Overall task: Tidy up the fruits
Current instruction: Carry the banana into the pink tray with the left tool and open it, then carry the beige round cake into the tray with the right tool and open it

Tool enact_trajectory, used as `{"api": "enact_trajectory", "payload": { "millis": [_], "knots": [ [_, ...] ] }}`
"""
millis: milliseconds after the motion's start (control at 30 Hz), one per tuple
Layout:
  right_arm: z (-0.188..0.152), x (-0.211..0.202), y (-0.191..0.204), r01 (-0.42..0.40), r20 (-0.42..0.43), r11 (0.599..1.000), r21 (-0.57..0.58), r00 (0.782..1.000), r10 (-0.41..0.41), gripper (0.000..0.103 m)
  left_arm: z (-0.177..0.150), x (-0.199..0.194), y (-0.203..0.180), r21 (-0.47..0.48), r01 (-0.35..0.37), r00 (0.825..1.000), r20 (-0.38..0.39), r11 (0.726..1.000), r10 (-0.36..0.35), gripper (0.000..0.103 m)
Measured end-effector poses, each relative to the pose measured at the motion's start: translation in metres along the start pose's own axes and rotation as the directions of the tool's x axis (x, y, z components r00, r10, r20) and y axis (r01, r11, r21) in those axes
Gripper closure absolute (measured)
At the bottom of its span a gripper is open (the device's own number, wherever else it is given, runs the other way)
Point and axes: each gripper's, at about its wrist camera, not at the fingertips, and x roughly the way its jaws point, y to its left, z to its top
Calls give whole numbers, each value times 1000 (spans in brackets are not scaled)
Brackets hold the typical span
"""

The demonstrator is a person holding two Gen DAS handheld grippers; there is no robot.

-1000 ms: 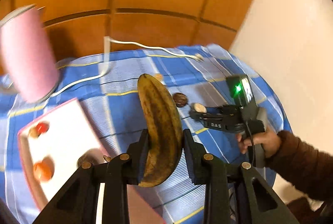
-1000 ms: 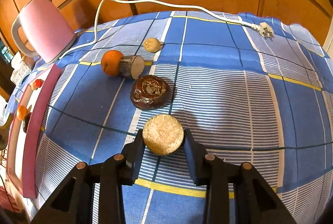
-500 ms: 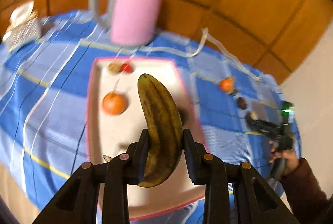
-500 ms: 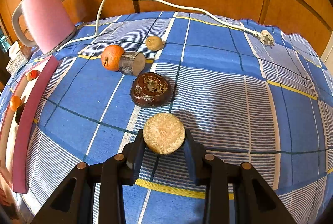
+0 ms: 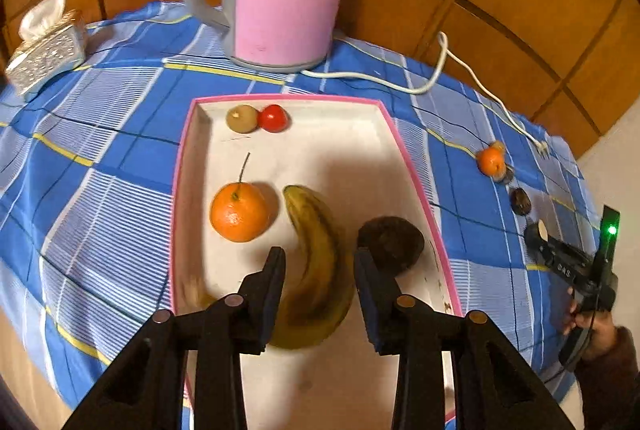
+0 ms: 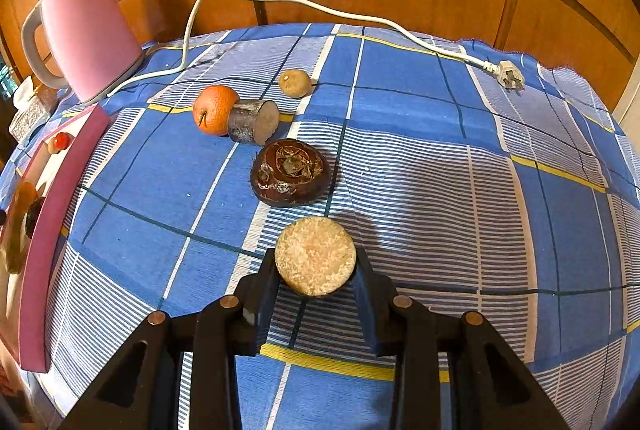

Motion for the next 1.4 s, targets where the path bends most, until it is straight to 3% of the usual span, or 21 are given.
{"api": "enact_trajectory", "payload": {
  "millis": [100, 233, 367, 667, 967, 1400],
  "knots": [
    [0, 0, 0, 3, 0, 1000, -1, 1000, -3, 67, -7, -10, 0, -14, -20, 999, 43, 1000, 21, 66],
    [-1, 0, 1, 9, 4, 1000, -6, 1000, -9, 67, -23, -23, 1, -61, -104, 988, 104, 993, 110, 64],
    [-1, 0, 2, 16, 5, 1000, -9, 1000, -16, 67, -38, -36, 0, -109, -111, 981, 148, 988, 126, 56],
    [-1, -1, 5, 34, -2, 999, 2, 999, -34, 67, -53, -58, -22, -67, -114, 967, 223, 991, 126, 47],
    [-11, -10, 11, 14, -9, 1000, 10, 1000, -14, 67, -60, -57, -31, -47, -99, 972, 211, 994, 107, 45],
    [-25, -24, 40, -85, -43, 996, -34, 996, 84, 67, -69, -52, -33, -43, -108, 972, 207, 993, 115, 43]
  ]
}}
